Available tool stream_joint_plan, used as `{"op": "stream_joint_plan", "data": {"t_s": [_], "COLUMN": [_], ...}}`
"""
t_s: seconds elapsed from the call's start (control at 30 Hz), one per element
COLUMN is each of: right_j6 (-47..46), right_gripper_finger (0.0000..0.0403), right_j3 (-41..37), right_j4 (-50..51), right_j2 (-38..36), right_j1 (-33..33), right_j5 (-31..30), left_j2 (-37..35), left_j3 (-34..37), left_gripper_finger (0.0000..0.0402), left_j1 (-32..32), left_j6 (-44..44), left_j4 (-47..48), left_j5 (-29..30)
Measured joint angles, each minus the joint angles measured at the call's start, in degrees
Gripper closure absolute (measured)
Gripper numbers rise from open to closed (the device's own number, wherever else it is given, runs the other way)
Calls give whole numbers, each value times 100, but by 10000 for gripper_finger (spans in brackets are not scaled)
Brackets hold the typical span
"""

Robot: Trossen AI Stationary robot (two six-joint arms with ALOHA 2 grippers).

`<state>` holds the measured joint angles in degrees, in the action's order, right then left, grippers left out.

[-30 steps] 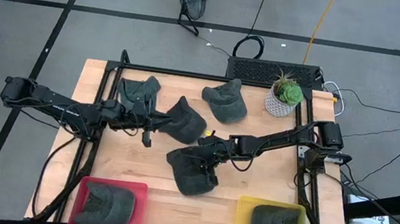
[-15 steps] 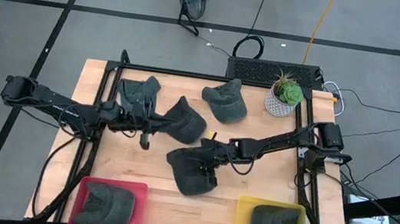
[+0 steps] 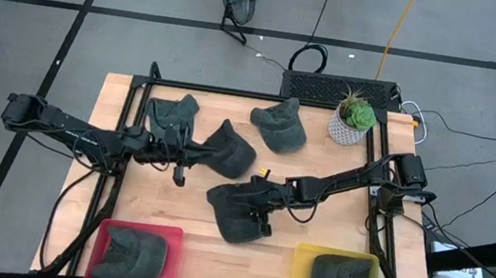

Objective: Pick & Place hat
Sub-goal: Put the black cap into the yellow bin

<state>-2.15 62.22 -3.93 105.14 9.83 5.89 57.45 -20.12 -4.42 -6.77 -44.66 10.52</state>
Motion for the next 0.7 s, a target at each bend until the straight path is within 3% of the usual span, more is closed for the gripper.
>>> {"op": "stream_joint_plan", "data": {"t_s": [0.27, 0.7], "right_j6": [-16, 181], "right_gripper_finger": [349, 398], "right_j3": [0, 0], "right_j4": [196, 167], "right_j2": [0, 0], "right_j1": [-22, -38], "right_j5": [27, 16], "left_j2": [0, 0], "left_j3": [0, 0], "left_gripper_finger": [364, 364], "left_j1": [-145, -178], "left_j6": [40, 94], "left_j4": [0, 35], "left_j5": [162, 365]}}
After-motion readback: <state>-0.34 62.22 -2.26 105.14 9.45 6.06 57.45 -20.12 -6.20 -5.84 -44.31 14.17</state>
